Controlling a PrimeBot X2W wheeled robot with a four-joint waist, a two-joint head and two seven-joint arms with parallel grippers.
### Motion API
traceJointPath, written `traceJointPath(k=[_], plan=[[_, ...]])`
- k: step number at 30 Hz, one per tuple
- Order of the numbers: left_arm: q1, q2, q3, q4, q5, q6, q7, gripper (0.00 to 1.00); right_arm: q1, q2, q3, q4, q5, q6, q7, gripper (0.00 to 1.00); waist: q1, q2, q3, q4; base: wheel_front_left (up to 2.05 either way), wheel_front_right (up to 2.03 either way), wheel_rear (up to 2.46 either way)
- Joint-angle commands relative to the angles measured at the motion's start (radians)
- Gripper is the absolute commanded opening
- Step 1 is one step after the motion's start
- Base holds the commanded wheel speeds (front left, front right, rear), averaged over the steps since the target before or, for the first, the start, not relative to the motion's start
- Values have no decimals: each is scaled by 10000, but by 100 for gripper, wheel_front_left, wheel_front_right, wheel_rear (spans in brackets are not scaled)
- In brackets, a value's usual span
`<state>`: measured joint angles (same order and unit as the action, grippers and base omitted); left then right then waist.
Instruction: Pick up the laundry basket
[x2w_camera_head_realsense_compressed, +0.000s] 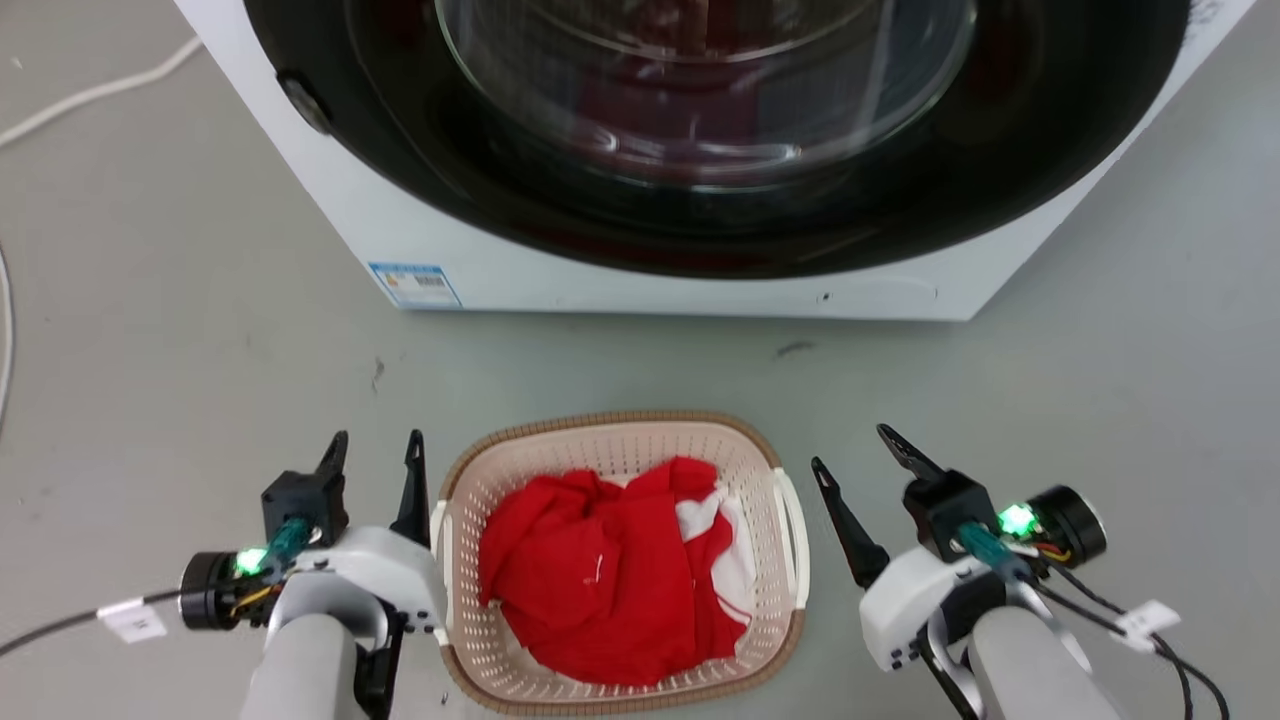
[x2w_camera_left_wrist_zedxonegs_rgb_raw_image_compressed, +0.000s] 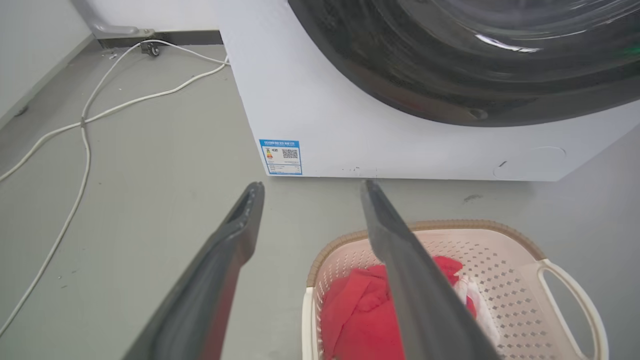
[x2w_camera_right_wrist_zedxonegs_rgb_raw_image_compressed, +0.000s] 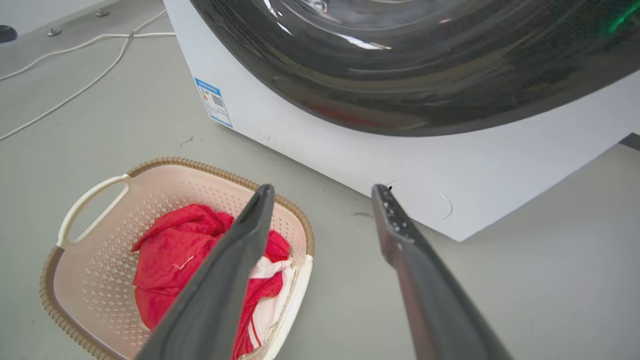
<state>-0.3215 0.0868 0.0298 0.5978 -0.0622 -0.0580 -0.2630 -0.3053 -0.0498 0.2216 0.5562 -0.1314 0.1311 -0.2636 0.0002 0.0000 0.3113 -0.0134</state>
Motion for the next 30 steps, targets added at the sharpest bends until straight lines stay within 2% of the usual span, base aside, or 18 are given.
traceJointPath(k=[1, 5, 6, 12, 18, 30], plan=[[-405, 55, -46, 202, 60, -49, -28, 100, -387, -9, 91, 404, -70, -7, -19, 100, -2, 0, 442, -13, 0, 0, 0], [-870, 205, -152, 1230, 171, -180, -28, 100, -1178, -13, 299, 1810, -251, -7, -19, 100, -2, 0, 927, -20, 0, 0, 0], [-1387, 257, -294, 1950, 242, -238, -29, 100, -1829, -12, 461, 2795, -252, -7, -19, 100, -2, 0, 1282, -21, 0, 0, 0], [-2145, 349, -448, 3222, 208, -357, -28, 100, -2798, -10, 950, 4330, -77, -7, -19, 100, -2, 0, 1972, -2, 0, 0, 0], [-2608, 386, -502, 4086, 149, -359, -28, 100, -3404, -9, 1437, 5260, 284, -7, -18, 100, -2, 0, 2534, -4, 0, 0, 0], [-3294, 352, -651, 5323, -20, -453, -28, 100, -4233, -9, 2169, 6249, 821, -7, 2, 100, -2, 0, 3538, 92, 0, 0, 0]])
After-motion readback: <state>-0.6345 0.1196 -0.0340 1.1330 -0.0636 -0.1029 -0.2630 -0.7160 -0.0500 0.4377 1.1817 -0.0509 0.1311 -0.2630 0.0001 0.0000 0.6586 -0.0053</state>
